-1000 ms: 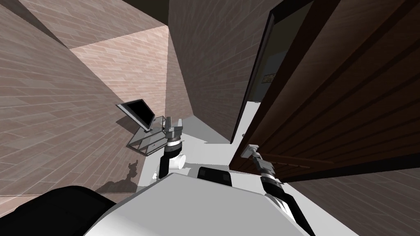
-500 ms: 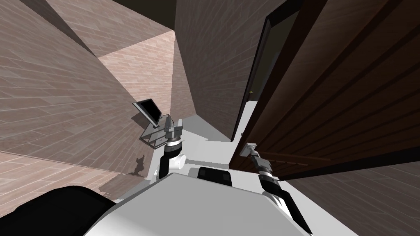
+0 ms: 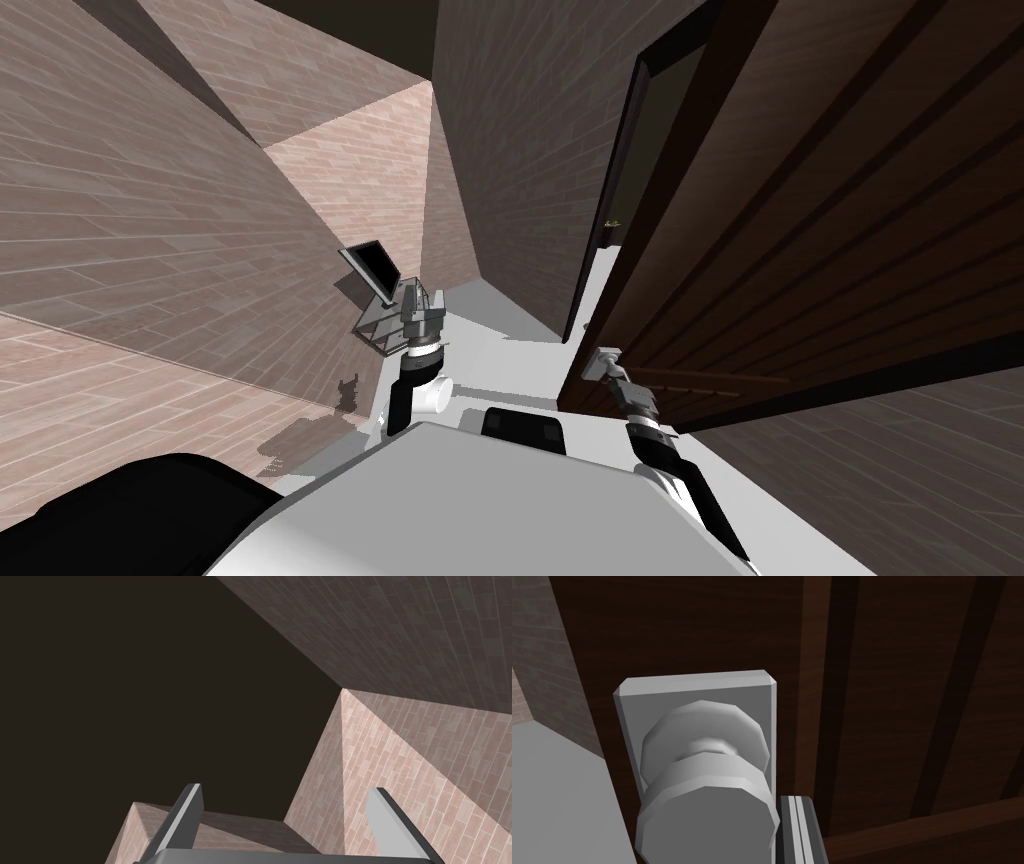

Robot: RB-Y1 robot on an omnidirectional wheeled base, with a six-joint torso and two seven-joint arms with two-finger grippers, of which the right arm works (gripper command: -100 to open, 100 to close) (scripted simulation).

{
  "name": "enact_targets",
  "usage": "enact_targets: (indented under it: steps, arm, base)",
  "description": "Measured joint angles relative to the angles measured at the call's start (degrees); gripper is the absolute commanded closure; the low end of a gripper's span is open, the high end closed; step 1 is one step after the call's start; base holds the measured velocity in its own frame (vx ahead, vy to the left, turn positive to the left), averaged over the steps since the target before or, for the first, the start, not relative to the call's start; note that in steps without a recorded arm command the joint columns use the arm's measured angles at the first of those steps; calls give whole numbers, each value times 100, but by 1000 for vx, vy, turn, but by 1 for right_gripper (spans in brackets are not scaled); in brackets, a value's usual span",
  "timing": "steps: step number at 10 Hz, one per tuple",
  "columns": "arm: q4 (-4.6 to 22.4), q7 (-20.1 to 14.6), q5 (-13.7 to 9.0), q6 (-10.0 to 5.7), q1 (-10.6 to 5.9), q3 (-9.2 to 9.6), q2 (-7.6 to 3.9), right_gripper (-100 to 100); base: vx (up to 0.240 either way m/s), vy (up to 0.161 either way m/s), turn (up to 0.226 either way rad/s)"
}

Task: Pull the door open

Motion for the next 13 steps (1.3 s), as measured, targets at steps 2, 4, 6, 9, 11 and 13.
enact_targets:
  steps: [2,4,6,9,11,13]
  arm:
    - [51,-32,-5,9,-5,-15,-45,-100]
    - [-34,-96,-231,138,174,-134,-209,-100]
    - [-58,-151,-321,167,265,-181,-281,100]
    - [-36,-142,-318,174,263,-182,-277,100]
    - [-38,-141,-317,176,260,-179,-276,100]
    - [0,-165,-291,141,224,-172,-305,-100]
  base:
    - [-4,-10,-31]
    - [81,72,-27]
    - [18,-8,-22]
    - [-6,-10,8]
    - [0,0,0]
    - [-141,-44,150]
